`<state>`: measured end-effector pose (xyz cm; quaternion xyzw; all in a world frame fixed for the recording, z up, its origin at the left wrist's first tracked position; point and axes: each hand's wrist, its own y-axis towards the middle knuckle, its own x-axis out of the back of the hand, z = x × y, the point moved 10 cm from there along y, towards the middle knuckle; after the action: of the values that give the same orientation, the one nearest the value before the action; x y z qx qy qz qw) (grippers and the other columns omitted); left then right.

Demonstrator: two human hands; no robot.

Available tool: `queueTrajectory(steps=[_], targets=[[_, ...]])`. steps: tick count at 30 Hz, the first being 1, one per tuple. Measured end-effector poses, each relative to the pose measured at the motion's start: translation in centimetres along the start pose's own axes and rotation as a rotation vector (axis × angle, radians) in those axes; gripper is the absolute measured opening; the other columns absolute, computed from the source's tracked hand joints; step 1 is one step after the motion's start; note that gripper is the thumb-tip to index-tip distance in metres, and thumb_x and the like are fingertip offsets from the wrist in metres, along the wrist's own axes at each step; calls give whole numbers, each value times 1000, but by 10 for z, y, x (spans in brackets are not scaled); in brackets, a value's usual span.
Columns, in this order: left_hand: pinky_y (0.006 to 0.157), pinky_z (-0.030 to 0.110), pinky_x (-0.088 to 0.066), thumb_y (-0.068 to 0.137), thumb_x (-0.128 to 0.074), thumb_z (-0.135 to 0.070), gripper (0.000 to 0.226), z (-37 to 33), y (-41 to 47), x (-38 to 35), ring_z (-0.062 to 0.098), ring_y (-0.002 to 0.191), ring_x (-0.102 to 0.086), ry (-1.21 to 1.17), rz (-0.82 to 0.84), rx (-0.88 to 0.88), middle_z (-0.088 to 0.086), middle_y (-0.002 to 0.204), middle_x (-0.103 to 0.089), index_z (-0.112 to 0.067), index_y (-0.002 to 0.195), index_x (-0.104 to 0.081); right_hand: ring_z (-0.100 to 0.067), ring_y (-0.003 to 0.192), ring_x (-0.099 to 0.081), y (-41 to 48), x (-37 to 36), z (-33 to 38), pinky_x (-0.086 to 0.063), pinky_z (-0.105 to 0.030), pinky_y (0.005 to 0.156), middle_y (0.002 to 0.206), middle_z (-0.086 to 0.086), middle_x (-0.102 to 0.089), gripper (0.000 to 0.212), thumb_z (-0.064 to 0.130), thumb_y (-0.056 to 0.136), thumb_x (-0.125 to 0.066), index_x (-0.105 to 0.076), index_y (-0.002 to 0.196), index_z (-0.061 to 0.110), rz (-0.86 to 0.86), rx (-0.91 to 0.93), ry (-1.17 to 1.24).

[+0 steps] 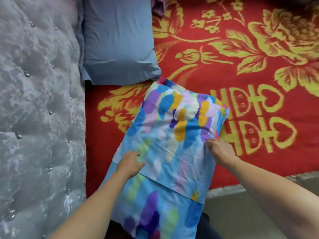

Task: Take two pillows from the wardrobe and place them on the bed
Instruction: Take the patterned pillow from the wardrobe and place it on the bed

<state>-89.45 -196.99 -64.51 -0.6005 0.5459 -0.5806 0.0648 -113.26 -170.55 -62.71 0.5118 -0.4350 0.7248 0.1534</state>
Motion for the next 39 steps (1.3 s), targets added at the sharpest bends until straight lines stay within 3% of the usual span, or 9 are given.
queueTrajectory(steps=[4,7,10,13,17,22,25,30,39], targets=[[106,44,-33,83,-64,-42,69,16,37,-2,33,135,-32,146,-39,43,17,144,-36,-18,141,-34,-39,110,-56,1,-58,1,-49,-46,85,124,-14,-54,29,31,97,-44,-53,121,17,91,-173,218],[108,48,-30,77,-68,-53,94,29,61,-11,35,138,-26,146,-53,101,18,151,-25,-21,149,-16,-41,137,-31,-2,-106,6,-34,-48,107,154,-21,-21,61,45,95,-48,-28,145,18,167,-339,440],[113,50,-21,64,-76,-60,122,39,77,-30,33,145,-12,62,-66,184,18,157,-10,-27,150,4,-42,142,-21,-3,-135,9,-30,-49,109,161,-13,5,86,56,86,-57,-10,151,28,136,-495,622],[114,49,-18,53,-81,-60,134,46,83,-37,33,145,-10,1,-156,236,17,158,-8,-30,148,8,-43,137,-32,-4,-146,3,-35,-49,105,161,-12,2,102,54,77,-69,-3,151,30,41,-632,716],[109,52,-24,47,-83,-61,135,61,85,-24,36,137,-32,-132,-183,332,19,149,-33,-27,149,-2,-43,126,-45,-16,-148,-11,-37,-45,101,144,-24,-40,114,50,70,-77,0,151,27,-5,-821,856],[98,47,-46,45,-82,-56,77,42,65,2,29,108,-61,-423,-131,332,5,115,-68,-24,111,-63,-42,122,-50,-34,-108,4,-39,-44,100,140,-21,-48,96,35,77,-74,-13,150,25,-147,-834,897],[90,44,-50,58,-84,-43,56,35,34,21,28,102,-65,-502,-230,290,4,110,-71,-23,107,-65,-40,124,-48,-37,-70,18,-38,-45,99,142,-20,-46,90,31,80,-72,-16,150,24,-226,-761,864],[86,44,-53,63,-84,-39,52,70,-15,54,29,99,-66,-628,-417,326,6,108,-72,-19,108,-65,-39,124,-48,-4,-5,64,-41,-46,98,145,-18,-43,86,29,81,-69,-18,150,24,-274,-481,792],[94,48,-48,68,-81,-38,67,160,5,94,35,111,-59,-643,-568,485,18,122,-61,-6,118,-51,-46,110,-54,128,7,176,-43,-48,91,123,-28,-48,86,38,85,-65,-10,150,24,-42,-152,564]])
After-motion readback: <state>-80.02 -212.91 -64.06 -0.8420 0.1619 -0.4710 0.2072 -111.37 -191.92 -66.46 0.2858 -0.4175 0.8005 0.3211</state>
